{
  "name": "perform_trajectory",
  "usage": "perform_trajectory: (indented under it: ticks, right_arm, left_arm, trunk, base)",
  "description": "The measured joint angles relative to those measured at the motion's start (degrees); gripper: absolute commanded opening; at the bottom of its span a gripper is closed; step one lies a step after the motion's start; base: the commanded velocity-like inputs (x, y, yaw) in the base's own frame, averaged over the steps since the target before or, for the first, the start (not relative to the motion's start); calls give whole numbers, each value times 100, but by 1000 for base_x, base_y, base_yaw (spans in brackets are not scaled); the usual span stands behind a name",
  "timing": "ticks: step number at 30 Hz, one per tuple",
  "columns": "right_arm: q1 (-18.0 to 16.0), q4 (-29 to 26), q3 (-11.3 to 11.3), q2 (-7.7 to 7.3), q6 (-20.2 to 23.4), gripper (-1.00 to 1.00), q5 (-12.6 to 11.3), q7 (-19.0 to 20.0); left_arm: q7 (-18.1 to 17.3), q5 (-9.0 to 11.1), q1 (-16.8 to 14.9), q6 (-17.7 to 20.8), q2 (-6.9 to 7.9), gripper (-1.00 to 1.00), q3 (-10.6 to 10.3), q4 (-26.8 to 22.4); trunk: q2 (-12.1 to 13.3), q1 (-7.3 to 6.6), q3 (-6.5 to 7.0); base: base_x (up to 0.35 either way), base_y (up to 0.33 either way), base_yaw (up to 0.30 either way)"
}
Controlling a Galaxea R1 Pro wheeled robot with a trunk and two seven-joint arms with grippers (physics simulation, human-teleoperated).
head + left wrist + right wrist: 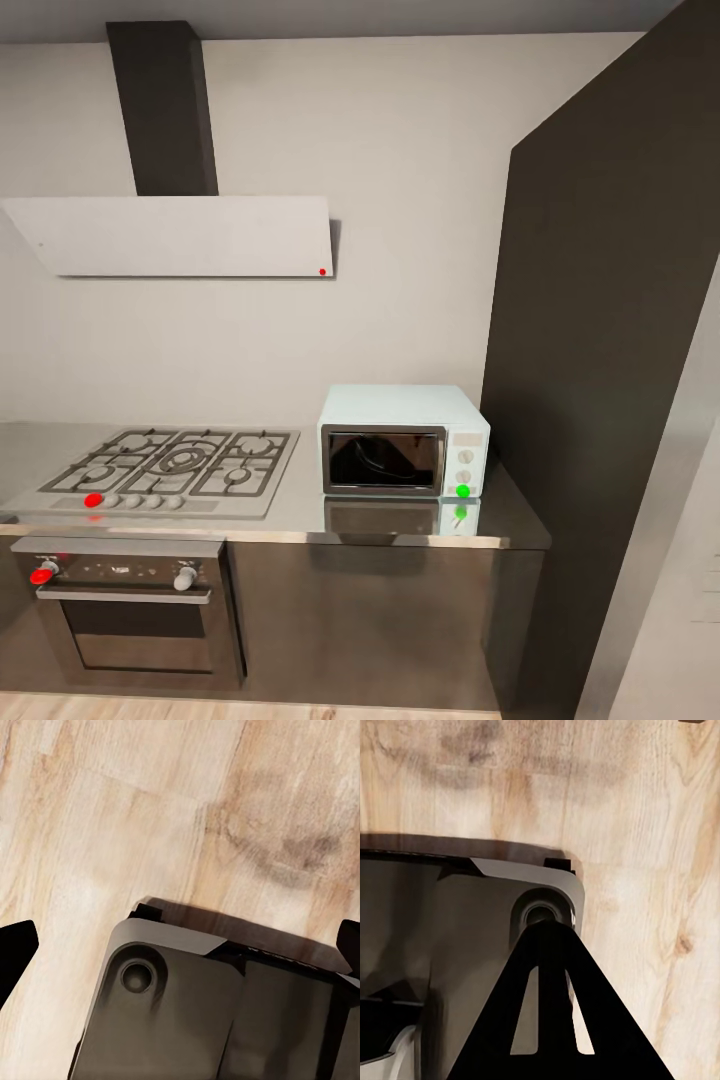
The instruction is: In the kitchen, take the popcorn bag from the countertop, put it into the microwave, and heat it until the popcorn is cooked so the cooked popcorn ends up inside the bag.
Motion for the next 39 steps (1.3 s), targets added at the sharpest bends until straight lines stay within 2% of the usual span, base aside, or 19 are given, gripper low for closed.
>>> perform_trajectory:
  ticks: [31,32,33,34,35,37,39]
  right_arm:
    - [3,0,2,20,14,-100,19,-53]
    - [4,-1,2,193,-2,-100,26,-156]
    - [2,-6,5,558,-11,-100,32,-227]
    - [1,-12,21,1181,-22,-100,37,-306]
    - [0,-9,34,1470,-21,-100,45,-318]
    - [1,-16,39,1379,7,-100,22,-342]
    - [-1,-16,39,1131,14,-100,17,-346]
  left_arm:
    - [0,0,1,0,0,100,0,0]
    - [0,0,0,0,2,100,0,0]
    - [0,3,0,0,5,100,0,1]
    - [0,6,0,0,17,100,0,0]
    - [0,3,0,-1,23,100,0,1]
    - [0,6,0,0,27,100,0,0]
    - [0,5,0,0,27,100,0,0]
  trunk:
    - [0,0,0]
    - [0,0,0]
    - [0,0,0]
    - [0,0,0]
    - [0,0,0]
    - [0,0,0]
    - [0,0,0]
  base:
    - [0,0,0]
    - [0,0,0]
    - [0,0,0]
    - [0,0,0]
    - [0,0,0]
    - [0,0,0]
    - [0,0,0]
